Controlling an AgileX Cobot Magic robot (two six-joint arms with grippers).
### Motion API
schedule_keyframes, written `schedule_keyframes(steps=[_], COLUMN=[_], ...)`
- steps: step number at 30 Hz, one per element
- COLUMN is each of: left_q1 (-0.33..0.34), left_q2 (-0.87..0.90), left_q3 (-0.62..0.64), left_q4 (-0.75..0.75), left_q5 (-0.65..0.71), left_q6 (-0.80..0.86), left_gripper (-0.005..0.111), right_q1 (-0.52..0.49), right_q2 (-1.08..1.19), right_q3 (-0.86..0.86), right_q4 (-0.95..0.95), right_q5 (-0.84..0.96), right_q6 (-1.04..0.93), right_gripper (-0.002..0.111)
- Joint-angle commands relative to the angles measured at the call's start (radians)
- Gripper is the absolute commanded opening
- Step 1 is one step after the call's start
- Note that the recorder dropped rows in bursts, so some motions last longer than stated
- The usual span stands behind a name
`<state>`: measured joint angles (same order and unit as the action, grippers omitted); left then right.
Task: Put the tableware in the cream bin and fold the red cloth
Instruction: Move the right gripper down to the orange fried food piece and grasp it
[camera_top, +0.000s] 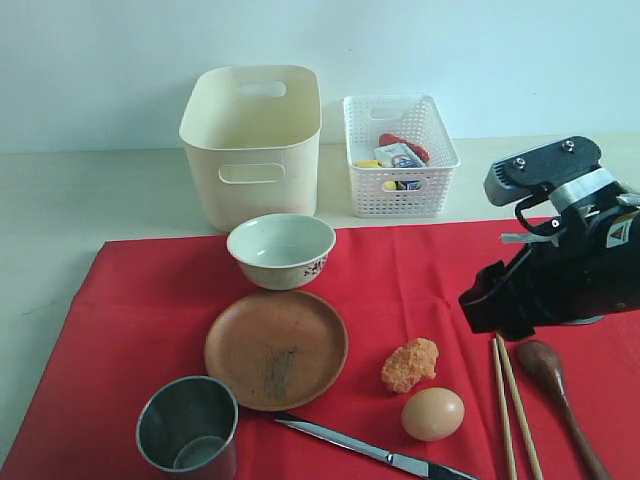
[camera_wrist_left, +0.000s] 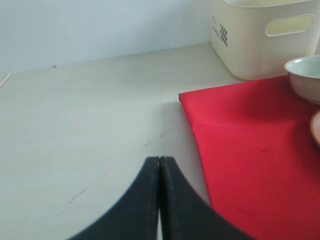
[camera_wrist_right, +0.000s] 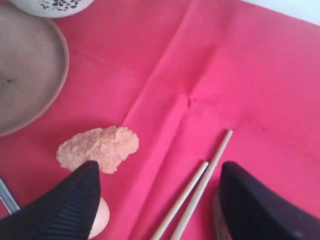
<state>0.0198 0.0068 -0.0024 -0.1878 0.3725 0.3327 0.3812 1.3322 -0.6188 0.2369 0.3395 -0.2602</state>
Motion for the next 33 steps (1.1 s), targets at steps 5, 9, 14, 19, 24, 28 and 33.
schedule_keyframes(steps=[5, 9, 14, 19, 24, 28, 33], left_q1=[-0.004, -0.004, -0.004, -0.004, -0.004, -0.004, -0.004], left_q2=[-0.007, -0.007, -0.007, -0.007, -0.007, -0.007, -0.007], left_q3=[0.002, 0.002, 0.002, 0.002, 0.002, 0.002, 0.002], left_q4=[-0.005, -0.005, -0.005, -0.005, -0.005, -0.005, -0.005], left_q5=[-0.001, -0.001, -0.001, -0.001, -0.001, -0.001, -0.001], left_q6=[0.004, 0.004, 0.004, 0.004, 0.004, 0.004, 0.004], left_gripper=[0.000, 0.000, 0.000, 0.000, 0.000, 0.000, 0.000], right_q1=[0.087, 0.128, 0.143, 0.143, 0.143, 0.143, 0.188], right_q2=[-0.003, 0.023, 0.090, 0.162, 0.206, 0.240, 0.283], right_q3=[0.006, 0.006, 0.006, 0.006, 0.001, -0.008, -0.008], right_q4=[-0.001, -0.001, 0.057, 0.105, 0.105, 0.105, 0.103], right_q5=[0.008, 0.003, -0.071, -0.159, -0.182, -0.188, -0.230], right_q6=[-0.032, -0.051, -0.051, -0.051, -0.051, -0.051, -0.053], right_gripper=[0.064, 0.064, 0.064, 0.067, 0.079, 0.082, 0.082])
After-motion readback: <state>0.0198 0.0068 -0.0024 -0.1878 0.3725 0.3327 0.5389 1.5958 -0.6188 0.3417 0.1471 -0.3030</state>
